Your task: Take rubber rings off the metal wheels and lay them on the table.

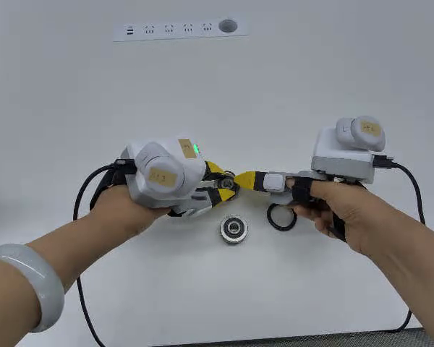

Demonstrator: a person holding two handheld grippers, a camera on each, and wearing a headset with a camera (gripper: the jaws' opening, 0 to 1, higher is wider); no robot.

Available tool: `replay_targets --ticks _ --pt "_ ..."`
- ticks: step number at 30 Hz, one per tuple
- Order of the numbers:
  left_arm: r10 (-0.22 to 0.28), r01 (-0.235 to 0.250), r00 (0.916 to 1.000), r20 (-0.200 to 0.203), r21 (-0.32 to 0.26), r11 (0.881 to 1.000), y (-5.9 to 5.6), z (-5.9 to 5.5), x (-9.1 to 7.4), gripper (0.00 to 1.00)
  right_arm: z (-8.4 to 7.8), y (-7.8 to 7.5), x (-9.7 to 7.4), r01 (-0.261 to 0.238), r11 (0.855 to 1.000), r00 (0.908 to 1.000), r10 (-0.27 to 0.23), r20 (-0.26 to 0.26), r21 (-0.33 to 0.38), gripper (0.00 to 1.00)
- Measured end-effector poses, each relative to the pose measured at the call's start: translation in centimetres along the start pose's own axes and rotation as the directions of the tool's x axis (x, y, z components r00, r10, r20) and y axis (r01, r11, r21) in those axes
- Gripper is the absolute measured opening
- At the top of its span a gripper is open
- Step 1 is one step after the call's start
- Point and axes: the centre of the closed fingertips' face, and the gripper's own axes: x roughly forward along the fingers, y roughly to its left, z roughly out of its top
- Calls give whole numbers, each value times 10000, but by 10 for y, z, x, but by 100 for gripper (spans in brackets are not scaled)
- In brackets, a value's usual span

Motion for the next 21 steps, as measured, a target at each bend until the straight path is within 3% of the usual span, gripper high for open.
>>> replay_targets --ticks 12,21 --pt "422 -421 9991 21 -155 9990 8 -8 -10 26 -2 0 -1 3 10000 10000 -3 -23 4 2" --pt "383 -380 9992 83 -316 9988 6 -10 -12 35 -2 5 -2 -75 10000 10000 75 3 0 2"
